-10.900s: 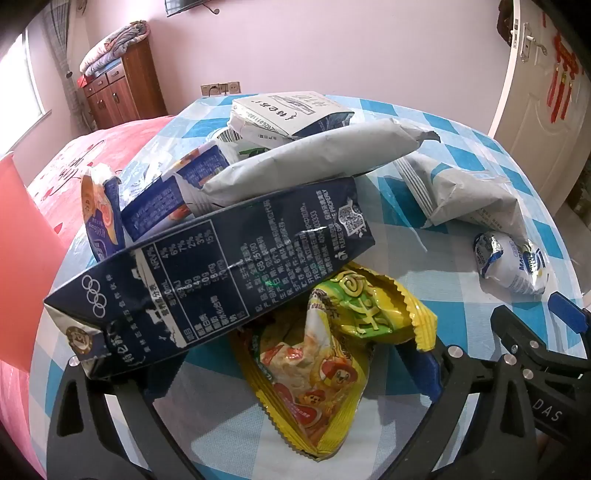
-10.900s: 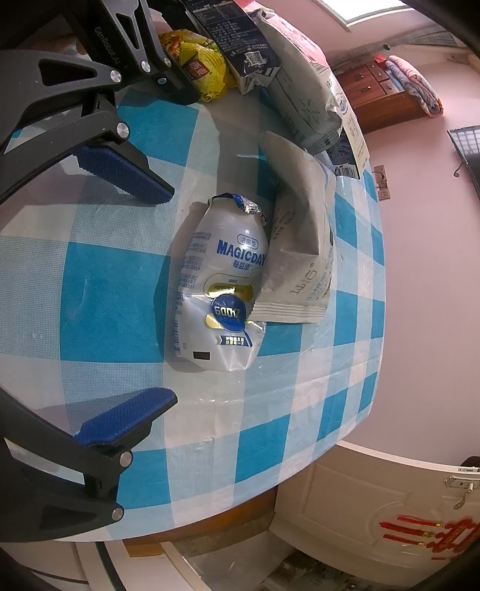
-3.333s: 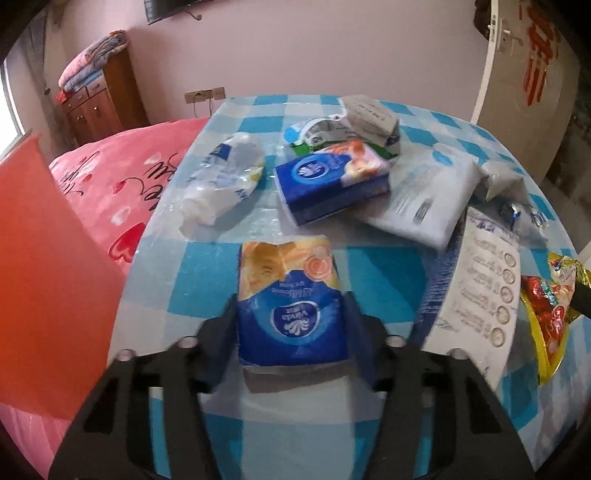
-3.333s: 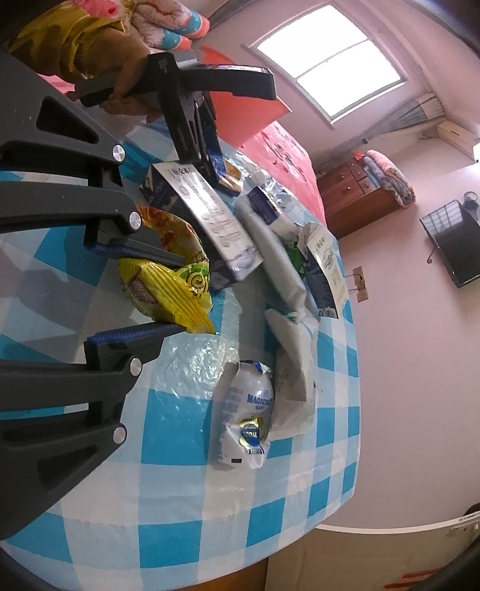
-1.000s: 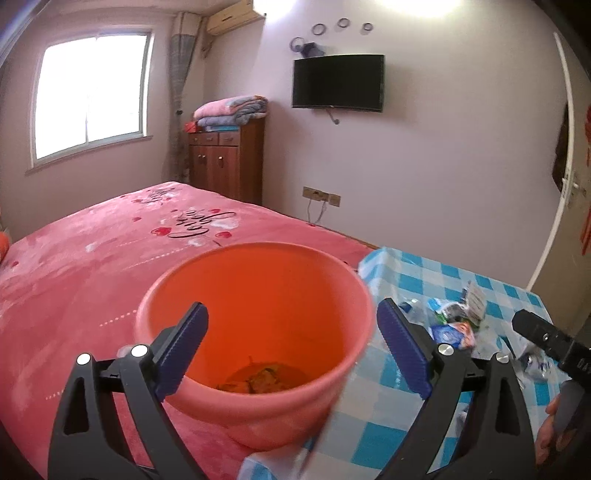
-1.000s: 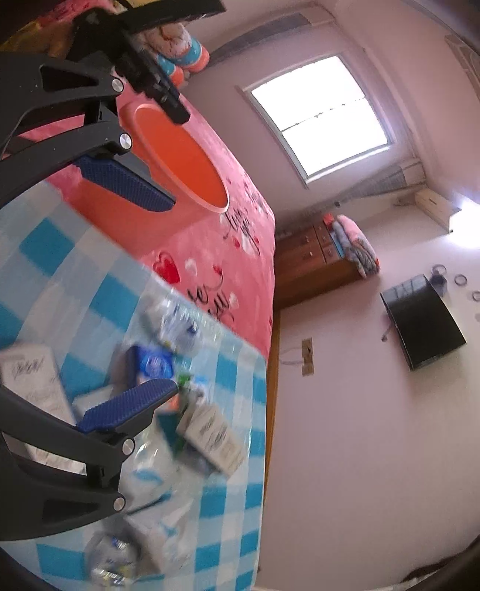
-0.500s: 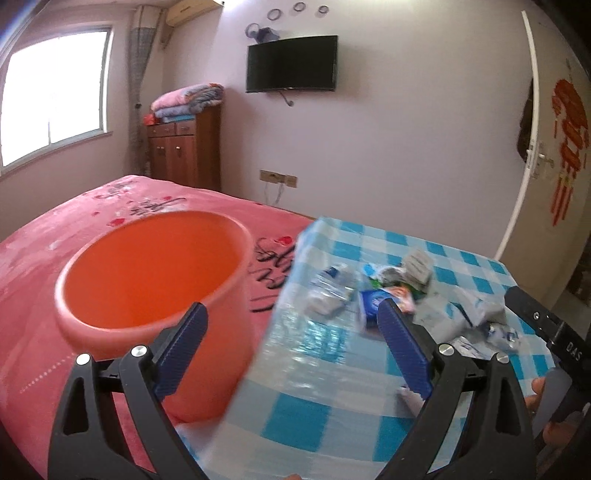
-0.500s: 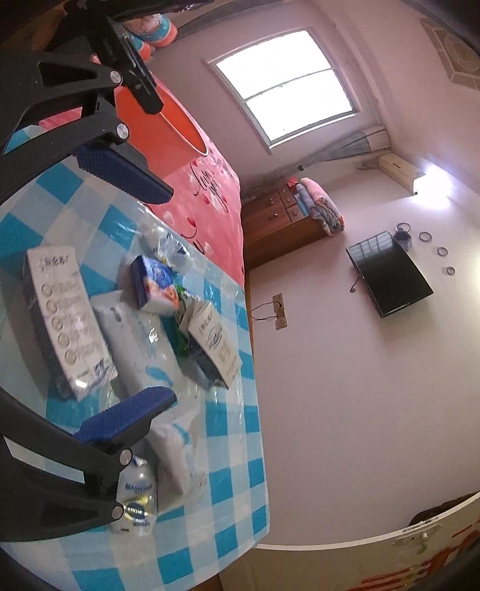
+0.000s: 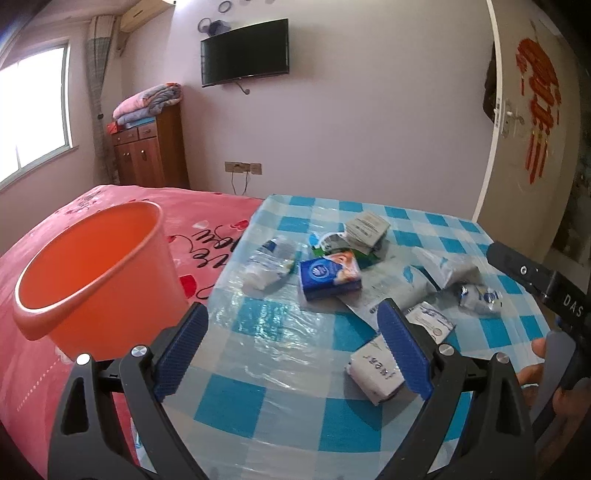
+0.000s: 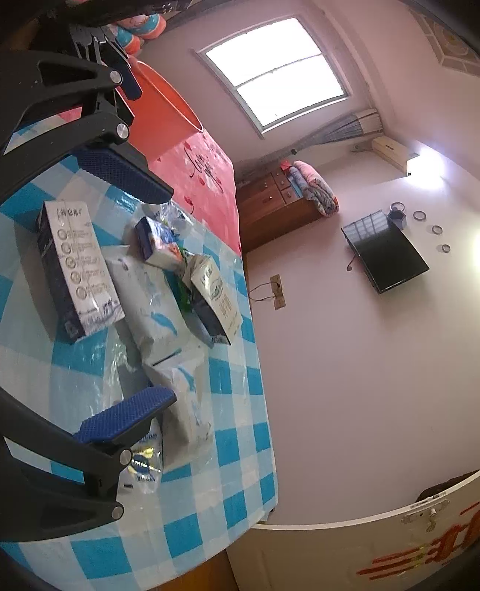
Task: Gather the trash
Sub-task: 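Move both empty tools from the bucket back to the table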
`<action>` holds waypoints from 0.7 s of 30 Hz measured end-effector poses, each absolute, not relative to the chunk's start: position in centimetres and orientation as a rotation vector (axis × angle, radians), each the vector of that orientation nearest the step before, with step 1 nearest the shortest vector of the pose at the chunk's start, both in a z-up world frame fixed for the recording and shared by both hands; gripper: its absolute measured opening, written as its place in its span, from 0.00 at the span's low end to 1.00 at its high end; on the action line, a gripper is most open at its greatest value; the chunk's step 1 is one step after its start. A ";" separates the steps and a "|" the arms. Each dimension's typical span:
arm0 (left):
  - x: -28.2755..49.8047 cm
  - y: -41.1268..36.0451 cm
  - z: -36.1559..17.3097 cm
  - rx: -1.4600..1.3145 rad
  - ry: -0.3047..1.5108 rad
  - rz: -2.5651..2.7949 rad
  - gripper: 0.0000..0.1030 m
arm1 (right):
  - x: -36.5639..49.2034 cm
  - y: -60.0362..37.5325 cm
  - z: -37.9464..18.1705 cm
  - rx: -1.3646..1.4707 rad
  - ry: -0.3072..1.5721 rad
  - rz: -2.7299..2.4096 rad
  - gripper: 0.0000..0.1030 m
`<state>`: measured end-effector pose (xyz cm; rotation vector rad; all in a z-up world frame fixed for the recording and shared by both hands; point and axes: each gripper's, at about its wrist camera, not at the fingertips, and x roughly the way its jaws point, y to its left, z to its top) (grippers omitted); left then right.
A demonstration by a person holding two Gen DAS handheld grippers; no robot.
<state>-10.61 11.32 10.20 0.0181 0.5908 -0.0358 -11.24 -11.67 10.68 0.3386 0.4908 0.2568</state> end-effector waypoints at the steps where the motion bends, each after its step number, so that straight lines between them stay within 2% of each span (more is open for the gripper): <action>1: -10.6 11.0 10.0 0.024 0.597 -0.041 0.91 | -11.3 -11.9 10.6 0.339 0.492 0.253 0.95; 21: -9.5 4.8 7.8 0.131 0.686 -0.143 0.91 | -10.5 -18.5 8.3 0.367 0.558 0.138 0.95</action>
